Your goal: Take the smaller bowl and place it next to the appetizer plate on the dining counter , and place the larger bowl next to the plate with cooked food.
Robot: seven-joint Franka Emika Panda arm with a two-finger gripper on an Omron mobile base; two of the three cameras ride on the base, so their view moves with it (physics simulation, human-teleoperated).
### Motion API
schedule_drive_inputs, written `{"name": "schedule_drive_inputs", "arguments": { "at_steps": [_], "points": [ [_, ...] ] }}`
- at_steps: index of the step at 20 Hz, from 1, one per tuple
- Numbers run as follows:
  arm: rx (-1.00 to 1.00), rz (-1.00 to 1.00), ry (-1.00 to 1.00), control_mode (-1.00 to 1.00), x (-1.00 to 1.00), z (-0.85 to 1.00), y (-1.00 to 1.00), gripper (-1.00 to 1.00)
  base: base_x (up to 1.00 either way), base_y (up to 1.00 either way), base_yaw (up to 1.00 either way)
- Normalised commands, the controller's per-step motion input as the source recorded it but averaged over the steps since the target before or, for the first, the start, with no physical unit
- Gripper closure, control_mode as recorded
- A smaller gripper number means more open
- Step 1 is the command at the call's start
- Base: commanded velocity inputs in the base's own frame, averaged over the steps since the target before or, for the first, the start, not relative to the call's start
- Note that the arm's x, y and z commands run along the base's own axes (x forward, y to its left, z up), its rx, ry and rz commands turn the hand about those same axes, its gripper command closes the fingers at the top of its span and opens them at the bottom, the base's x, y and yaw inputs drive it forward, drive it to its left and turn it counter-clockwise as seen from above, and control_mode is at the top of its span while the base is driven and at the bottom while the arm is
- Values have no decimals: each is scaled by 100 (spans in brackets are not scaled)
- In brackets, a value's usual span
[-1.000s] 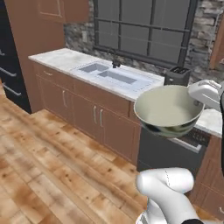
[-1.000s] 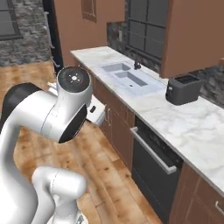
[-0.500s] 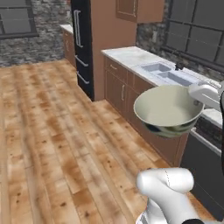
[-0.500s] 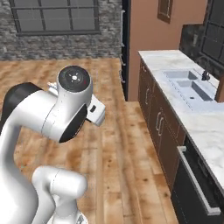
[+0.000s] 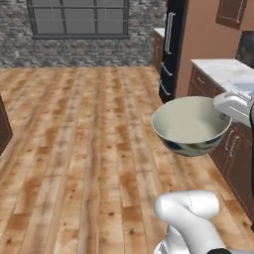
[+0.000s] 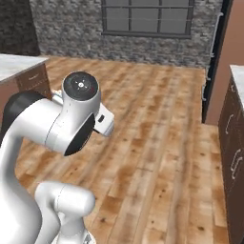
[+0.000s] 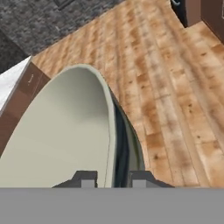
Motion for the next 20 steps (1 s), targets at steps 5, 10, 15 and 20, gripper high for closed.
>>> {"name": "schedule_drive_inputs", "arguments": {
  "at_steps": [5,10,15,20],
  "points": [
    [0,0,0,100,0,0,0,100,49,16,56],
    [0,0,0,100,0,0,0,100,37,39,56],
    [0,0,0,100,0,0,0,100,0,89,56],
    [0,0,0,100,0,0,0,100,-20,100,52]
  ]
}}
